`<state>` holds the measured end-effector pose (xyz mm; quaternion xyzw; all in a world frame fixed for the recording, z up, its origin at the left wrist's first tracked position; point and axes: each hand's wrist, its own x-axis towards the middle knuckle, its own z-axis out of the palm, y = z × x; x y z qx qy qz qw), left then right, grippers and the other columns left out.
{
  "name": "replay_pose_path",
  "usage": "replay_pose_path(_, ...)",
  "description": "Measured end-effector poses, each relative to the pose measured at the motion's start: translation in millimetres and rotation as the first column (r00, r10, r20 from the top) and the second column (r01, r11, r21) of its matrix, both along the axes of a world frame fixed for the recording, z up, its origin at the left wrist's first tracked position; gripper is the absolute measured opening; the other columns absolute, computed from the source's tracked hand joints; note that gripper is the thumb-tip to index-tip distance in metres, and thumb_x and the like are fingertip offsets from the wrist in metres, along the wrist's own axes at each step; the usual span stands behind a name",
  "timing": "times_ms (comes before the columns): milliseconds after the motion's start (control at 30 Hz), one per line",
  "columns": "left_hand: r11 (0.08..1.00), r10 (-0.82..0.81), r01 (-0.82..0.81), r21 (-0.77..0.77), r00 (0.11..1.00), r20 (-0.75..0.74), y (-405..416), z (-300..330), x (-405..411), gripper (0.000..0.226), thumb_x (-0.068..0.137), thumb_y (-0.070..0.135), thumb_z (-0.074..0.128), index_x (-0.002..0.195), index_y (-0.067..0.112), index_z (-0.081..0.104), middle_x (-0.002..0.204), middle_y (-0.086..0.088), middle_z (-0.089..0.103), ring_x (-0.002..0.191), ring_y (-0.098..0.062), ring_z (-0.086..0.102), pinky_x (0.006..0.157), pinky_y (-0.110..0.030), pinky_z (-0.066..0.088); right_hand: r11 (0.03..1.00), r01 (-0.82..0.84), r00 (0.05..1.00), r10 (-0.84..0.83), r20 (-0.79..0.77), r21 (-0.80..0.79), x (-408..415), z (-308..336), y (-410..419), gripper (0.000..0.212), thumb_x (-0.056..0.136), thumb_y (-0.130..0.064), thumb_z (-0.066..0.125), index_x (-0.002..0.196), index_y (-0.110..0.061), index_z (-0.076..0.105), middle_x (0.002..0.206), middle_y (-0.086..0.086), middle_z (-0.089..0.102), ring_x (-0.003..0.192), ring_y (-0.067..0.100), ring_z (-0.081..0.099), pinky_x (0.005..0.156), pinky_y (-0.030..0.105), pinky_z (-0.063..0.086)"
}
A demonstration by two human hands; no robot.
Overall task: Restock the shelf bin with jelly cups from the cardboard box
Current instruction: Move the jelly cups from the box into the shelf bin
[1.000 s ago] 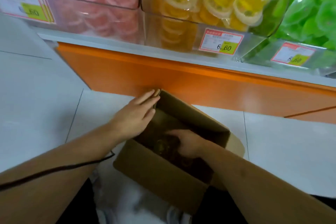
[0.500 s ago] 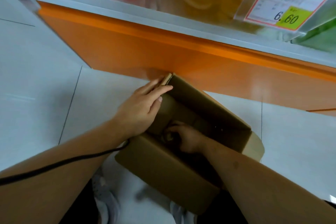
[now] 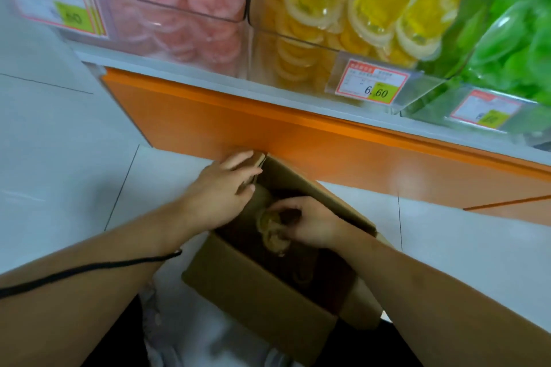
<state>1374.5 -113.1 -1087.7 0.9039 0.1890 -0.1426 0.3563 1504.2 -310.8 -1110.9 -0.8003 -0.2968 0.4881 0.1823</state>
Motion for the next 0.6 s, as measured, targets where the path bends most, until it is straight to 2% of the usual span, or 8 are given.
replay_pose_path(100, 0.985, 0.109, -0.108, -0.132, 0.994, -0.003, 4.9, 42.9, 15.0, 0.032, 0.104, 0.044, 0.055, 0.133, 0.034, 0.063, 0.139, 0.012, 0.061, 0.123, -0.009, 0.057, 0.099, -0.028, 0.047, 0.993, -0.042, 0.998, 0.036, 0.050, 0.114, 12.5, 69.4, 8.8, 0.055, 0.082, -0.018, 0.085, 0.129, -0.041, 0.070, 0.121, -0.024, 0.066, 0.103, -0.009, 0.064, 0.096, 0.020, 0.055)
replay_pose_path(167, 0.936, 0.187, -0.191, -0.296, 0.981, -0.043, 4.3, 80.5, 20.9, 0.039, 0.096, 0.058, 0.063, 0.127, 0.034, 0.066, 0.124, 0.009, 0.069, 0.111, -0.012, 0.064, 0.096, -0.035, 0.055, 0.978, -0.016, 0.998, 0.003, 0.063, 0.206, 17.7, 118.2, 12.8, 0.055, 0.081, -0.012, 0.086, 0.129, -0.037, 0.072, 0.116, -0.025, 0.069, 0.093, -0.015, 0.064, 0.085, 0.010, 0.053)
replay_pose_path(233, 0.805, 0.255, -0.255, -0.536, 0.964, -0.075, -0.2, 121.1, 22.3, 0.051, 0.085, 0.064, 0.073, 0.125, 0.032, 0.068, 0.121, 0.001, 0.073, 0.110, -0.022, 0.071, 0.097, -0.046, 0.059, 0.948, 0.026, 0.995, -0.054, 0.080, 0.317, 19.4, 163.3, 15.2, 0.053, 0.080, -0.008, 0.087, 0.125, -0.033, 0.075, 0.112, -0.018, 0.074, 0.090, -0.009, 0.068, 0.087, 0.018, 0.057)
replay_pose_path(300, 0.686, 0.248, -0.207, -0.697, 0.968, -0.043, -7.6, 160.6, 19.9, 0.036, 0.093, 0.041, 0.073, 0.126, 0.026, 0.068, 0.117, -0.005, 0.077, 0.108, -0.027, 0.074, 0.096, -0.048, 0.060, 0.908, 0.039, 0.993, -0.081, 0.084, 0.417, 17.1, 205.4, 13.9, 0.051, 0.078, -0.006, 0.089, 0.121, -0.030, 0.076, 0.113, -0.011, 0.076, 0.095, 0.000, 0.071, 0.096, 0.034, 0.059)
replay_pose_path(367, 0.665, 0.257, -0.145, -0.733, 0.966, 0.041, -14.5, 197.7, 18.6, 0.024, 0.101, 0.019, 0.065, 0.123, 0.025, 0.072, 0.112, -0.005, 0.079, 0.102, -0.025, 0.076, 0.084, -0.041, 0.063, 0.868, 0.034, 0.991, -0.092, 0.094, 0.496, 15.2, 242.7, 9.1, 0.049, 0.080, 0.000, 0.086, 0.122, -0.024, 0.074, 0.118, -0.006, 0.076, 0.106, 0.006, 0.071, 0.097, 0.037, 0.059)
replay_pose_path(433, 0.669, 0.301, -0.124, -0.733, 0.947, 0.115, -17.3, 230.0, 18.3, 0.021, 0.101, 0.015, 0.064, 0.116, 0.024, 0.075, 0.107, -0.005, 0.080, 0.096, -0.025, 0.078, 0.075, -0.038, 0.064, 0.816, 0.052, 0.988, -0.125, 0.088, 0.575, 15.0, 274.8, 1.7, 0.042, 0.085, 0.003, 0.081, 0.119, -0.020, 0.074, 0.114, -0.001, 0.076, 0.101, 0.008, 0.072, 0.087, 0.031, 0.060)
replay_pose_path(533, 0.632, 0.358, -0.119, -0.766, 0.921, 0.152, -14.1, 262.1, 20.7, 0.021, 0.100, 0.018, 0.065, 0.118, 0.017, 0.076, 0.110, -0.011, 0.079, 0.099, -0.032, 0.077, 0.082, -0.043, 0.065, 0.697, 0.167, 0.972, -0.235, 0.002, 0.697, 17.9, 305.1, -6.2, 0.023, 0.089, 0.000, 0.078, 0.105, -0.016, 0.078, 0.102, 0.004, 0.076, 0.091, 0.016, 0.071, 0.078, 0.035, 0.059)
replay_pose_path(600, 0.584, 0.391, -0.119, -0.803, 0.908, 0.150, -12.2, 269.4, 22.3, 0.026, 0.098, 0.021, 0.068, 0.122, 0.013, 0.073, 0.111, -0.017, 0.077, 0.099, -0.037, 0.076, 0.082, -0.044, 0.065, 0.620, 0.260, 0.948, -0.309, -0.074, 0.741, 20.3, 309.6, -4.0, 0.018, 0.091, 0.000, 0.076, 0.103, -0.013, 0.079, 0.100, 0.012, 0.074, 0.084, 0.024, 0.072, 0.073, 0.038, 0.062)
